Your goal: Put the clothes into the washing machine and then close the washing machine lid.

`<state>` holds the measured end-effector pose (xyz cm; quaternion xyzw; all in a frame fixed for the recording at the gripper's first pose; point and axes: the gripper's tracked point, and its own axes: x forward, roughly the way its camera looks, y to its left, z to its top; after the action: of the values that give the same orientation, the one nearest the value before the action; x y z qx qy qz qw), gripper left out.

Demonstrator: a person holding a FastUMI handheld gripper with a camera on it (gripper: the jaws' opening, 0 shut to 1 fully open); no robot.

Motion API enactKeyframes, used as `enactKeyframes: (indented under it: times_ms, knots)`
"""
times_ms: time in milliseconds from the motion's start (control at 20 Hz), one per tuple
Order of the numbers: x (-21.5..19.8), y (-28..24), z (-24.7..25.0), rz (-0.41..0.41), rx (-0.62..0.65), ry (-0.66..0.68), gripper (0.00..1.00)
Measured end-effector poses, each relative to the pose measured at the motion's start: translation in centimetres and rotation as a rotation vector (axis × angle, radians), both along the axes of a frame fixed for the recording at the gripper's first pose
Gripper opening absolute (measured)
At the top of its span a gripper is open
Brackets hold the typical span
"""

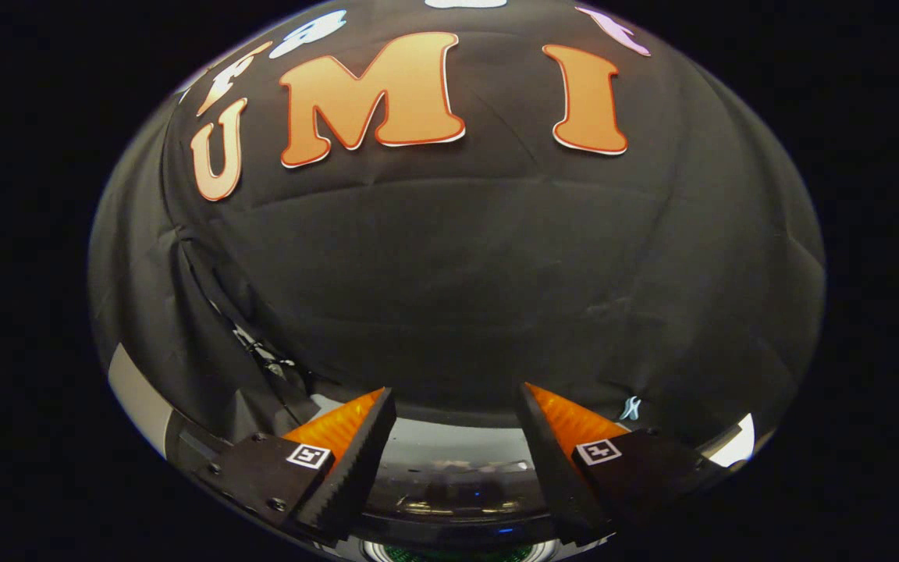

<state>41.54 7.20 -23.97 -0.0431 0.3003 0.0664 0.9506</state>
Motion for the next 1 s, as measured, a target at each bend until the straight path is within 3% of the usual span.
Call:
enactKeyframes:
  times_ms: [1000]
  knots:
    - [-10.8,-1.4,0.3,-0.009,-0.013,-0.020,1.00]
